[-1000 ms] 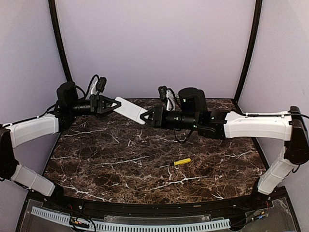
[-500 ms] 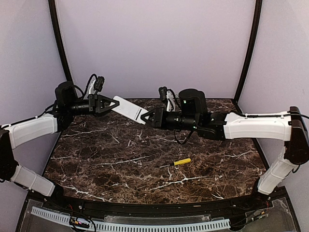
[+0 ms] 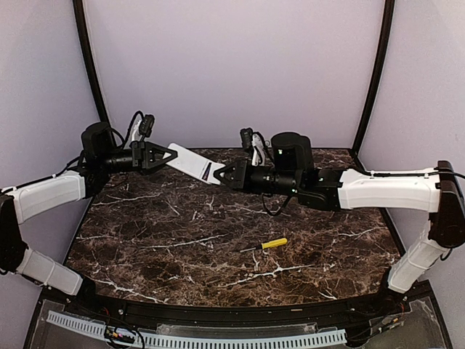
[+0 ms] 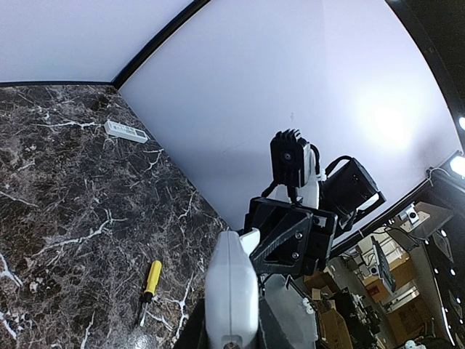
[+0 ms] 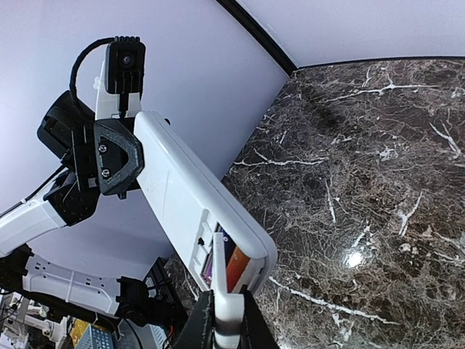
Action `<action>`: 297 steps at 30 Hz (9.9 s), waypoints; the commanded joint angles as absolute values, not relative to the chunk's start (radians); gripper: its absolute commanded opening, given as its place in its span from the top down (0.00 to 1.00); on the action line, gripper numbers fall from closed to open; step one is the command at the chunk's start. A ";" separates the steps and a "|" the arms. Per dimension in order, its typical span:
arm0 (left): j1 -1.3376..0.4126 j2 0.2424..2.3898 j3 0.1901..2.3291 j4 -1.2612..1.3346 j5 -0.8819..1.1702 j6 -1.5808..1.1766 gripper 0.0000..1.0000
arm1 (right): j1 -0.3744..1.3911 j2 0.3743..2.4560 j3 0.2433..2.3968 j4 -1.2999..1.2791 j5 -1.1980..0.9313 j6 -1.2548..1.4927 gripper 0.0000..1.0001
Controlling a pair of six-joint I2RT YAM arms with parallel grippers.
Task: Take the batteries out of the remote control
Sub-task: Remove the battery cover from the remote control, then pick up the battery cover at the center of the board, then place the battery cover at the center of the board, then adjust the screwdriver at the center of the board, then pick up the screwdriver from the center of the board.
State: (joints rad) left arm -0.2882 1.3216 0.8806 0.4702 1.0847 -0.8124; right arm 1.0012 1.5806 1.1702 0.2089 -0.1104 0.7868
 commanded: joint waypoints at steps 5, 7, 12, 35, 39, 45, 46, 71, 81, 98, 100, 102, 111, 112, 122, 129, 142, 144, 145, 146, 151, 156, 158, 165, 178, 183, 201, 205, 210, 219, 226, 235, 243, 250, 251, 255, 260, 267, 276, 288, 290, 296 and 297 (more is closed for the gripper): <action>-0.270 1.268 0.881 0.477 1.087 -0.795 1.00 | 1.002 1.560 1.131 0.209 -0.096 0.781 0.92; -0.263 1.267 0.884 0.450 1.072 -0.781 1.00 | 1.003 1.552 1.129 0.211 -0.095 0.774 0.93; -0.254 1.266 0.909 0.326 1.005 -0.719 1.00 | 1.003 1.529 1.114 0.225 -0.088 0.765 0.96; -0.212 1.255 0.942 0.158 0.917 -0.611 1.00 | 0.925 1.342 1.103 -0.589 0.360 0.754 1.00; -0.212 1.259 0.941 0.166 0.924 -0.616 1.00 | 0.873 1.345 1.086 -0.797 0.398 0.812 1.00; -0.212 1.261 0.940 0.170 0.930 -0.621 1.00 | 0.748 1.321 1.000 -0.893 0.339 0.830 1.00; -0.212 1.260 0.940 0.169 0.930 -0.620 1.00 | 0.729 1.321 0.991 -0.906 0.333 0.835 1.00; -0.212 1.243 0.943 0.143 0.914 -0.605 1.00 | 0.643 1.545 0.945 -1.006 0.381 0.851 1.00; -0.212 1.239 0.944 0.133 0.910 -0.599 1.00 | 0.643 1.603 0.940 -0.941 0.346 0.837 0.85; -0.212 1.246 0.946 0.130 0.910 -0.594 1.00 | 0.639 1.496 0.932 -0.817 0.235 0.744 0.68; -0.215 1.252 0.950 0.129 0.920 -0.592 1.00 | 0.640 1.422 0.908 -0.728 0.153 0.708 0.67; -0.223 1.256 0.955 0.125 0.931 -0.583 1.00 | 0.640 1.345 0.878 -0.637 0.079 0.680 0.62; -0.347 1.333 1.045 -0.076 0.943 -0.433 0.99 | 0.640 1.192 0.799 -0.373 -0.155 0.542 0.48; -0.355 1.341 1.052 -0.090 0.943 -0.413 0.99 | 0.640 1.192 0.797 -0.363 -0.169 0.530 0.47; -0.503 1.514 1.129 -0.288 0.880 -0.296 0.91 | 0.641 1.210 0.767 -0.275 -0.236 0.494 0.45; -0.599 1.674 1.174 -0.365 0.973 -0.243 0.92 | 0.642 1.188 0.720 -0.265 -0.237 0.489 0.44; -0.717 1.870 1.251 -0.515 0.884 -0.144 0.86 | 0.643 1.111 0.654 -0.257 -0.222 0.500 0.44; -0.717 1.882 1.257 -0.520 0.862 -0.144 0.85 | 0.643 1.098 0.644 -0.254 -0.219 0.505 0.44; -0.718 1.892 1.262 -0.525 0.848 -0.145 0.84 | 0.643 1.095 0.639 -0.253 -0.218 0.508 0.44; -0.717 1.896 1.264 -0.527 0.840 -0.148 0.84 | 0.643 1.092 0.636 -0.249 -0.218 0.510 0.44; -0.718 1.927 1.277 -0.541 0.762 -0.161 0.83 | 0.643 1.094 0.630 -0.231 -0.222 0.519 0.44; -0.718 1.930 1.286 -0.549 0.653 -0.172 0.79 | 0.643 1.104 0.626 -0.218 -0.230 0.522 0.44; -0.718 1.928 1.289 -0.552 0.607 -0.178 0.73 | 0.643 1.105 0.624 -0.211 -0.233 0.523 0.44; -0.718 1.925 1.301 -0.566 0.545 -0.183 0.60 | 0.643 1.123 0.624 -0.193 -0.240 0.531 0.43; -0.716 1.826 1.284 -0.540 0.366 -0.237 0.33 | 0.650 1.131 0.650 -0.267 -0.256 0.475 0.30; -0.664 1.702 1.238 -0.467 0.359 -0.287 0.27 | 0.652 1.151 0.658 -0.266 -0.270 0.454 0.24; -0.253 1.357 1.165 -0.378 0.392 -0.303 0.22 | 0.653 1.510 0.840 -0.237 -0.326 0.296 0.22; -0.252 1.367 1.174 -0.383 0.403 -0.299 0.22 | 0.652 1.582 0.875 -0.239 -0.332 0.262 0.22; -0.253 1.377 1.175 -0.383 0.416 -0.300 0.22 | 0.652 1.646 0.897 -0.228 -0.360 0.248 0.22; -0.252 1.401 1.176 -0.383 0.426 -0.302 0.23 | 0.652 1.692 0.876 -0.217 -0.414 0.245 0.23; -0.253 1.415 1.177 -0.385 0.433 -0.306 0.23 | 0.668 1.664 0.834 -0.219 -0.461 0.258 0.25; -0.253 1.433 1.178 -0.388 0.448 -0.312 0.23 | 0.723 1.630 0.794 -0.211 -0.455 0.295 0.26; -0.253 1.437 1.180 -0.390 0.447 -0.311 0.23 | 0.788 1.620 0.792 -0.235 -0.370 0.297 0.29; -0.252 1.444 1.180 -0.392 0.452 -0.313 0.23 | 0.840 1.591 0.787 -0.269 -0.257 0.314 0.37; -0.253 1.445 1.180 -0.393 0.452 -0.314 0.23 | 0.848 1.588 0.788 -0.275 -0.236 0.319 0.38; -0.253 1.445 1.180 -0.390 0.455 -0.314 0.23 | 0.865 1.599 0.797 -0.286 -0.182 0.336 0.45; -0.252 1.442 1.180 -0.391 0.456 -0.316 0.23 | 0.884 1.619 0.808 -0.294 -0.153 0.340 0.50; -0.252 1.437 1.178 -0.391 0.456 -0.316 0.23 | 0.935 1.647 0.832 -0.305 -0.107 0.342 0.55; -0.253 1.433 1.178 -0.393 0.459 -0.316 0.23 | 0.984 1.725 0.890 -0.347 -0.012 0.372 0.68; -0.253 1.420 1.173 -0.383 0.460 -0.318 0.23 | 1.010 1.756 0.929 -0.335 0.059 0.412 0.81; -0.253 1.410 1.167 -0.373 0.460 -0.318 0.23 | 1.013 1.760 0.930 -0.325 0.062 0.415 0.83; -0.253 1.391 1.154 -0.350 0.471 -0.318 0.23 | 1.013 1.741 0.929 -0.304 0.072 0.431 0.91; -0.253 1.387 1.152 -0.348 0.479 -0.318 0.23 | 1.014 1.733 0.932 -0.303 0.075 0.437 0.93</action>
